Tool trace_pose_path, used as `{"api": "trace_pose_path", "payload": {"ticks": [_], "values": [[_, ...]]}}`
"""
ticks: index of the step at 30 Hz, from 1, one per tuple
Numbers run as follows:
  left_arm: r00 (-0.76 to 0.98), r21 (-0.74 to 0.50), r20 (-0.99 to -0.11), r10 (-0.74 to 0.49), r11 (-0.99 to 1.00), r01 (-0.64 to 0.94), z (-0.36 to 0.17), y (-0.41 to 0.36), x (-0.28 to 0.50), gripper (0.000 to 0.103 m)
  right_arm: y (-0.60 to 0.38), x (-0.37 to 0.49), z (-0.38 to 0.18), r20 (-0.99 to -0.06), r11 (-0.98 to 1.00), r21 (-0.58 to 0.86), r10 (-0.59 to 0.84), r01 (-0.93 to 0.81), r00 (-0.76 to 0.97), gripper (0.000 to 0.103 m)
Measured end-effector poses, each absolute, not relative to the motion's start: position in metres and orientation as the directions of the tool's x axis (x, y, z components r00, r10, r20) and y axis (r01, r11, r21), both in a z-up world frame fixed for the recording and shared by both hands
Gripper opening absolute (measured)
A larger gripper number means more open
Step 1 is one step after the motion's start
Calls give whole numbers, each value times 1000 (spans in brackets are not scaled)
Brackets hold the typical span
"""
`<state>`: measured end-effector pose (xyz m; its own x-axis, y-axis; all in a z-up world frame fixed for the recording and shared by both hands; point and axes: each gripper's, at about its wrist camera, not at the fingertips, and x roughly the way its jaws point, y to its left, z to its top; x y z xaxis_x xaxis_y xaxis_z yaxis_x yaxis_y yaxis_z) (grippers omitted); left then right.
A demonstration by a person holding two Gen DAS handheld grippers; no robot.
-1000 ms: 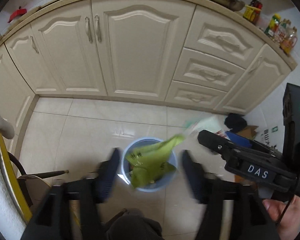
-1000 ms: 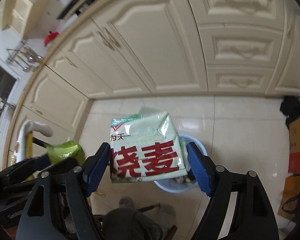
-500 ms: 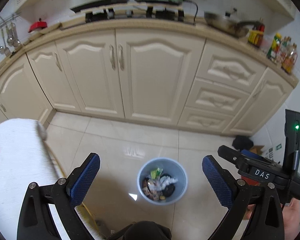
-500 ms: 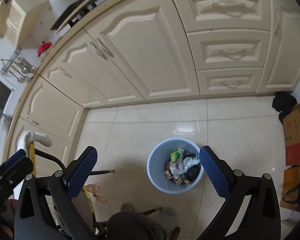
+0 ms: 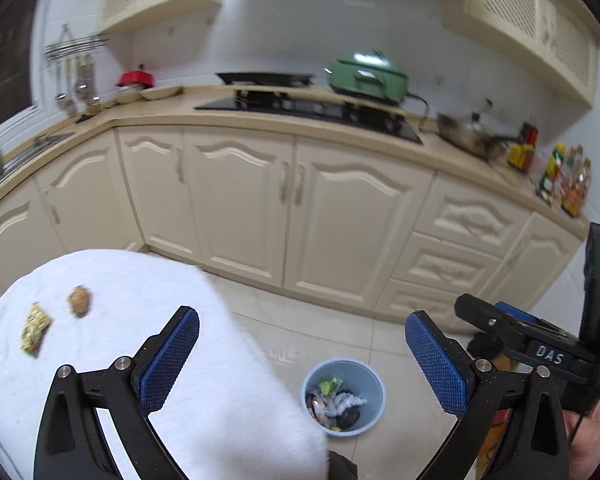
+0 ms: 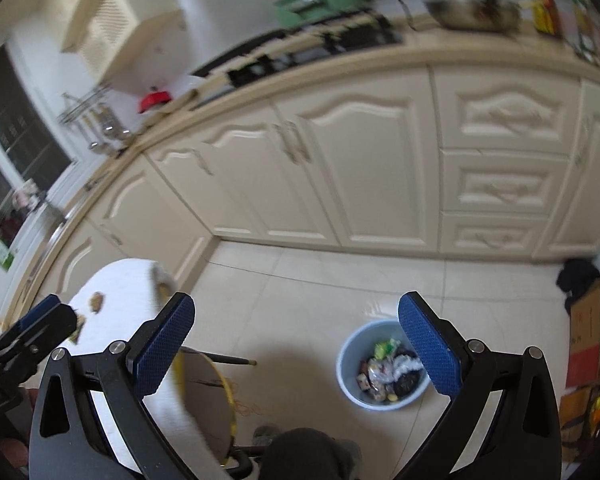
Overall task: Collect trash
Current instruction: 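Move both tools back from the bin to the table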
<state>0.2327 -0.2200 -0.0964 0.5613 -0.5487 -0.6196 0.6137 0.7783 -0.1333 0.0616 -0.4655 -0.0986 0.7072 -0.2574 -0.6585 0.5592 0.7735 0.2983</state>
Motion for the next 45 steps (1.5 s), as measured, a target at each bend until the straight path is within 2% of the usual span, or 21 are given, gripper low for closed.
{"api": "trace_pose_path", "payload": {"ticks": [7, 15, 27, 34, 37, 45], "values": [[649, -153, -560, -514, 835, 529, -72, -128, 207, 102, -405, 88, -65, -606, 843, 271, -225, 464, 763, 103], [770, -120, -492, -405, 908, 401, -50, -38, 173, 102, -327, 126, -37, -567, 918, 220, -155, 330, 809, 103], [842, -138, -462, -278, 961, 242, -65, 47, 148, 102, -214, 182, -22, -549, 982, 124, -50, 140, 834, 103], [825, -125, -521, -220, 975, 181, -94, 46, 189, 102, -184, 226, -46, -591, 994, 73, -23, 82, 807, 103], [789, -112, -577, -211, 977, 179, -115, 38, 222, 102, -188, 249, -66, -628, 994, 71, -22, 85, 778, 103], [692, -57, -696, -191, 976, 212, -159, -23, 324, 102, -219, 314, -125, -723, 989, 82, -28, 126, 690, 103]]}}
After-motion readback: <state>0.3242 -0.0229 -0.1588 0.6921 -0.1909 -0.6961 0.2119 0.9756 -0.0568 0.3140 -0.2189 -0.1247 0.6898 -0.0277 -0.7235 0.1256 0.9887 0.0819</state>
